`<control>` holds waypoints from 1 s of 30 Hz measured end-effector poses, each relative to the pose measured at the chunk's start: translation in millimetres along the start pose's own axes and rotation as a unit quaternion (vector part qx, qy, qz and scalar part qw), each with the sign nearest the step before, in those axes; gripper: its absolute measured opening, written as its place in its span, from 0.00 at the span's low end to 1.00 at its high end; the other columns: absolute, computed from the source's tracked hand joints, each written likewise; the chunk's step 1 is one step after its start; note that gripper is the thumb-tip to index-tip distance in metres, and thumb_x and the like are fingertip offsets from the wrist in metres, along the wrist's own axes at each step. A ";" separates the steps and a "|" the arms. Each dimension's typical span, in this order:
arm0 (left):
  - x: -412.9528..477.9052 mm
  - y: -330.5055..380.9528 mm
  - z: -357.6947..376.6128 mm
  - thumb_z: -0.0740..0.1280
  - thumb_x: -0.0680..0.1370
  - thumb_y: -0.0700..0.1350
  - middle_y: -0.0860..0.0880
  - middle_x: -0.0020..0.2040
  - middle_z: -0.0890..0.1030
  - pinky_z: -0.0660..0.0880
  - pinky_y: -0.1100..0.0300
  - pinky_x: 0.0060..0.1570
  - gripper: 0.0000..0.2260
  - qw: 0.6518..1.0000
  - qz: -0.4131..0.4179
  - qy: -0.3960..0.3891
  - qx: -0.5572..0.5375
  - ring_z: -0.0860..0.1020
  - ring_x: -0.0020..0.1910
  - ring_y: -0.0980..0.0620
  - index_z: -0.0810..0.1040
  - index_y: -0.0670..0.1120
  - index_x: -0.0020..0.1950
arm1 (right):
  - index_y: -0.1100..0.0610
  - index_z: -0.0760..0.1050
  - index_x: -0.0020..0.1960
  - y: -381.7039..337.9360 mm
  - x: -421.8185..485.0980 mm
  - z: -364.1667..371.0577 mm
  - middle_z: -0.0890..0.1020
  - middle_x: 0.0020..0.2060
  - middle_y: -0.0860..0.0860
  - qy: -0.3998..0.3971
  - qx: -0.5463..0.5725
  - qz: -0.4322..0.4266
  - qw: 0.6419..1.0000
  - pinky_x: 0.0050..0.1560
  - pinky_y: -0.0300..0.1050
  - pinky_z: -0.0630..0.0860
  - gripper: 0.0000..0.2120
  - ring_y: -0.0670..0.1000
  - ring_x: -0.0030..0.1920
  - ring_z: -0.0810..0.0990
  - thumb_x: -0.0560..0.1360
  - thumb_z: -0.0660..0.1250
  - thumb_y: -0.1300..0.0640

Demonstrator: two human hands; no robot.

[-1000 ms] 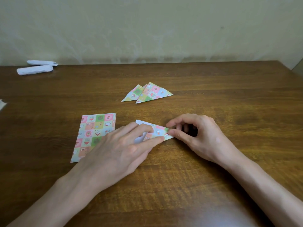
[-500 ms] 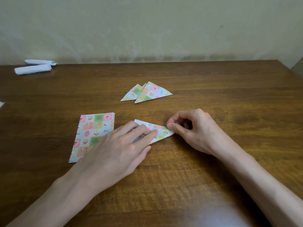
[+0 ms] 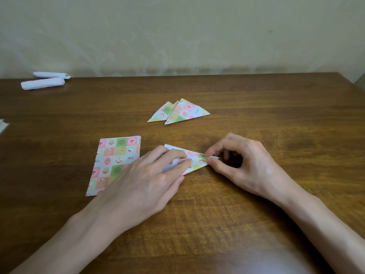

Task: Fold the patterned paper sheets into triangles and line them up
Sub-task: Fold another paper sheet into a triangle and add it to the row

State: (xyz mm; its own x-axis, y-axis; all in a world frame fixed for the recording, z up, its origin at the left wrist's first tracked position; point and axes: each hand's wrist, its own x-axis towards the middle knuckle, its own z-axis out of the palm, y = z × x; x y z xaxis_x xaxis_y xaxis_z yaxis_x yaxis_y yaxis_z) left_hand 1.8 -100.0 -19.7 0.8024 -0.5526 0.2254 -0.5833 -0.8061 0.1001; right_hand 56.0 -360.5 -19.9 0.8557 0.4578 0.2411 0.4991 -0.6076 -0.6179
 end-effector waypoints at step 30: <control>0.4 0.7 -0.8 0.53 0.86 0.54 0.58 0.69 0.71 0.82 0.54 0.44 0.21 1.000 0.003 -0.011 0.010 0.72 0.64 0.54 0.75 0.51 0.74 | 0.43 0.87 0.52 13.8 2.1 -6.3 0.79 0.50 0.39 -0.017 -0.059 -0.072 0.996 0.52 0.41 0.76 0.10 0.43 0.52 0.80 0.78 0.70 0.42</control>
State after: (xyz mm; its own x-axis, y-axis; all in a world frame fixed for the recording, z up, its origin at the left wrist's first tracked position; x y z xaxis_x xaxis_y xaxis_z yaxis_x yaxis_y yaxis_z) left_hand 1.7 -100.6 -18.8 0.8015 -0.5616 0.2055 -0.5856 -0.8066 0.0800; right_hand 65.5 -371.9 -23.2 0.7699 0.5665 0.2938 0.6306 -0.6045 -0.4867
